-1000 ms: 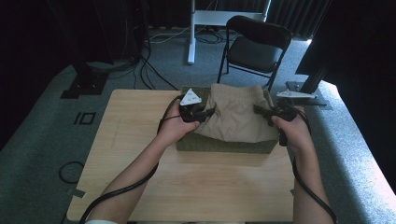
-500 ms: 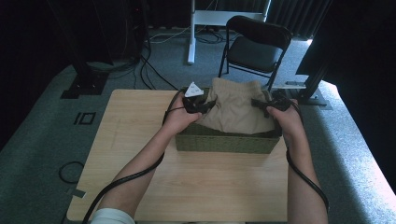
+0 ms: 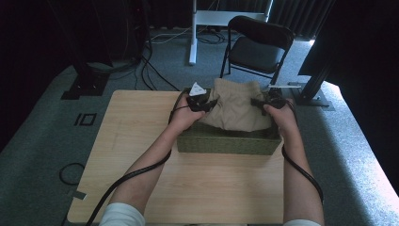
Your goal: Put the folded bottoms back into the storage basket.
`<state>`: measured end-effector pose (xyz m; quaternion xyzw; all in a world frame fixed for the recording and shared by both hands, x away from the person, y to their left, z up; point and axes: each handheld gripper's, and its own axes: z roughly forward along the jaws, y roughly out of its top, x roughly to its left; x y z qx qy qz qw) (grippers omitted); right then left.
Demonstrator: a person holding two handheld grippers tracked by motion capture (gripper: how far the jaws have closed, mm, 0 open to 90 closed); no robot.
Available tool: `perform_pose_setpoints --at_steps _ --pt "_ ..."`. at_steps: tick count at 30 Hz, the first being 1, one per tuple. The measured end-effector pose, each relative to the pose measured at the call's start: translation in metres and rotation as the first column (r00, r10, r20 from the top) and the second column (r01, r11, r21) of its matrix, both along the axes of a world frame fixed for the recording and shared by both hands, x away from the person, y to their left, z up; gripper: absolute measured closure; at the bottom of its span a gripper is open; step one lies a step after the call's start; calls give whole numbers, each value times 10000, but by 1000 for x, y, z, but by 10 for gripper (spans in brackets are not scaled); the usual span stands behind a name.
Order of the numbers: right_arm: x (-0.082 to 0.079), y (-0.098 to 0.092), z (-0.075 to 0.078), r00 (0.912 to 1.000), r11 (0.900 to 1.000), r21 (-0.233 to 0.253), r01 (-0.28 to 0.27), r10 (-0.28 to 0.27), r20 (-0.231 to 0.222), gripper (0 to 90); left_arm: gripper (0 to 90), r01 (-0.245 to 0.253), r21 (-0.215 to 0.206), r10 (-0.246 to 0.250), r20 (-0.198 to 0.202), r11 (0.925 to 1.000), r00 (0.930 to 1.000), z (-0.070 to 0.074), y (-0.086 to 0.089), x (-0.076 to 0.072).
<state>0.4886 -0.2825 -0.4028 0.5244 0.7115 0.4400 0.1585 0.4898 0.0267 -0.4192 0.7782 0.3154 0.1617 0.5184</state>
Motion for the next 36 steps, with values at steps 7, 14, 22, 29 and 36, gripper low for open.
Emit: perform_pose_setpoints --at_steps 7,14,22,29,36 --pt "16 7 -26 9990 9995 -272 177 -188 -403 790 802 -311 291 323 -412 9991 9986 -23 -1 11" --pt "26 11 -53 9930 9985 -497 221 -277 -1147 789 801 -319 918 412 -1013 9953 9940 -44 -6 18" --pt "37 14 -78 9838 9978 -535 379 -466 -1728 787 799 -517 1184 713 -1682 9916 9832 -63 -8 28" --pt "45 19 -94 9743 9955 -893 318 -508 -2193 782 786 -481 1844 833 -1881 9817 9786 -77 -12 34" --pt "49 23 -101 9690 9900 -1409 79 -424 -2435 769 762 -617 2119 1107 -2280 9754 9674 -89 -12 38"
